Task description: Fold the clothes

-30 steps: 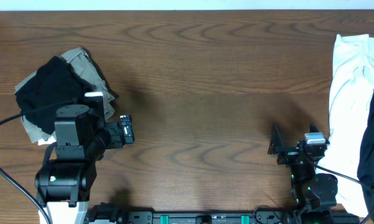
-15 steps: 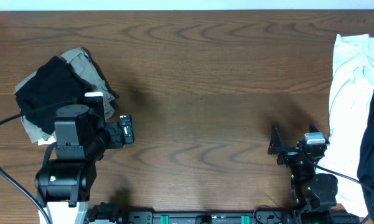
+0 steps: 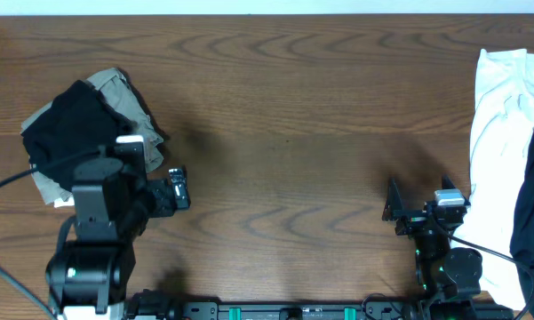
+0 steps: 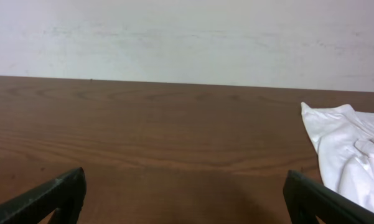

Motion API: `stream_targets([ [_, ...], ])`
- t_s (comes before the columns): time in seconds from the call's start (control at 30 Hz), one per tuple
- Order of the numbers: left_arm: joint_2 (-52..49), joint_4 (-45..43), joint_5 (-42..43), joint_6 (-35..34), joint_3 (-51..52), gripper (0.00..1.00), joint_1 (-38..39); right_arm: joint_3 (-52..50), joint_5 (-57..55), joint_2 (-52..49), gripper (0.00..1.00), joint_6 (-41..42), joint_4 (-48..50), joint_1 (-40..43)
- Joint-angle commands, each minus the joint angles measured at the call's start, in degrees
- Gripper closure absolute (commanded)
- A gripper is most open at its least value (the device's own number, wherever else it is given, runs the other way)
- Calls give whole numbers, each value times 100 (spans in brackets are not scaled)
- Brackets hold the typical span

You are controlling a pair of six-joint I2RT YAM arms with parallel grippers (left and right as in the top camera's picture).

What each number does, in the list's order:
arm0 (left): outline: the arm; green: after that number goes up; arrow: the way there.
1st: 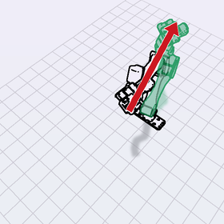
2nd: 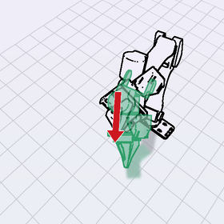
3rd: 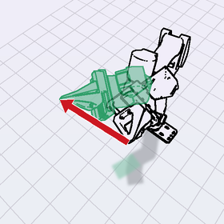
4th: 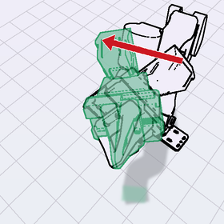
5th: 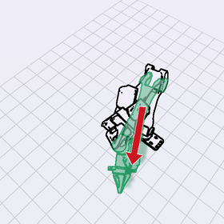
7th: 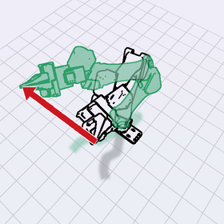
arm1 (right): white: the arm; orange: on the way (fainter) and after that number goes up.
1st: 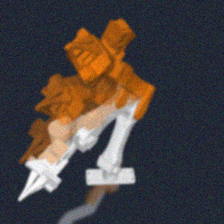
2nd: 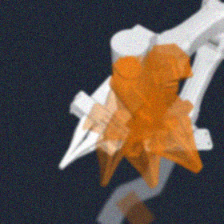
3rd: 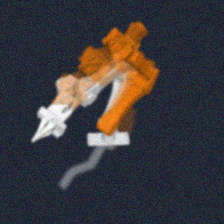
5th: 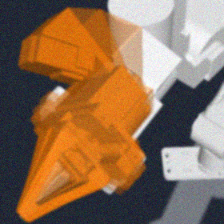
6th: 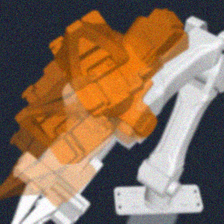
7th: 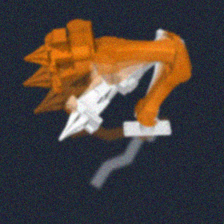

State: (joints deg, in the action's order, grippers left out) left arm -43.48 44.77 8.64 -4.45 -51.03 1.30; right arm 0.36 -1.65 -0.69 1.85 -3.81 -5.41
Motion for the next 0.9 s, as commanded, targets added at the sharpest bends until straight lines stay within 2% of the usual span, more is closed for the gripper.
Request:
stream_targets([
  [0.0,369,-2,-98,46,136,2,17,-4,59,35,1,-107,-28,61],
  [0.2,1322,-173,-372,81,1064,2,17,-4,59,35,1,-107,-28,61],
  [0.5,2715,-1971,-372,81,3298,2,293,-4,59,35,1,-107,-28,61],
  [0.87,3978,-3620,-511,101,4669,2,424,-4,59,35,1,-107,-31,61],
])
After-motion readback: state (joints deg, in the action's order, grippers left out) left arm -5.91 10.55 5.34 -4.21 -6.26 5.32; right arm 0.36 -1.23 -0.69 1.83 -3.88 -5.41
